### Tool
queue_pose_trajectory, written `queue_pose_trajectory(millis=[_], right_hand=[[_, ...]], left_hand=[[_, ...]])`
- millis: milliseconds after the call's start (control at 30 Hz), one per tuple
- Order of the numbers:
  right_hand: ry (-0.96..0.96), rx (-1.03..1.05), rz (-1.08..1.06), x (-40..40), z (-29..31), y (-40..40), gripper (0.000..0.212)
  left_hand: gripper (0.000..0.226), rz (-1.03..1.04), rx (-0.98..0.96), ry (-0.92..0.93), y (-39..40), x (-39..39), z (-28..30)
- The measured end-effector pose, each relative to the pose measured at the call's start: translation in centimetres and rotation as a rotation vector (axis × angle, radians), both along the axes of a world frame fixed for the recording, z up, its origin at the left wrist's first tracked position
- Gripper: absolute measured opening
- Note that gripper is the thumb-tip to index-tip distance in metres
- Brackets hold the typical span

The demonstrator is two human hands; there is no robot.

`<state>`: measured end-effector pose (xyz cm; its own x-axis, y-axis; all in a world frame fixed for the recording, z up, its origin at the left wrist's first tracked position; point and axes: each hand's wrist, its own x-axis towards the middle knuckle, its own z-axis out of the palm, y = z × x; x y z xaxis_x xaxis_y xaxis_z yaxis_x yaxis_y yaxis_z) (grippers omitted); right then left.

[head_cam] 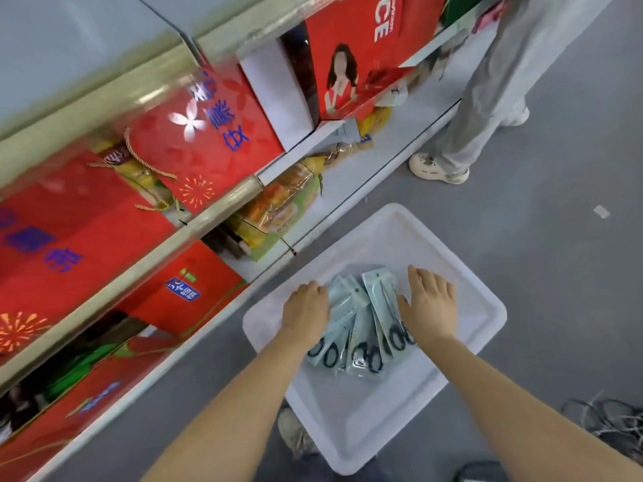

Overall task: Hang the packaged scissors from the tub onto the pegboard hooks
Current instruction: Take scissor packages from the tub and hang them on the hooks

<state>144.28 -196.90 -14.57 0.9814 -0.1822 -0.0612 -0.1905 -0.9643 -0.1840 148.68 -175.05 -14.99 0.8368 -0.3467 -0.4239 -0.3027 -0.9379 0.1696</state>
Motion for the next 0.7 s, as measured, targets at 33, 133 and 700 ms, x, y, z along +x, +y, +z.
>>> queue_pose_trajectory(millis=[33,133,700], right_hand=[[0.022,0.003,-0.006,-0.6,-1.1,-0.3,0.06],[0.067,0.019,-0.032,-2.0,-3.7,-1.1,0.056],[0.529,0.335,-0.395,0.5,-9.1,-0.1,0.075]], left_hand=[[0.037,0.01,0.013,0.07,-0.4,0.0,-1.5],[0.059,0.071,0.054,0.169,-1.2,0.2,-5.2],[0.051,0.443,-0.176,0.154,-0.5,-2.7,-6.4]])
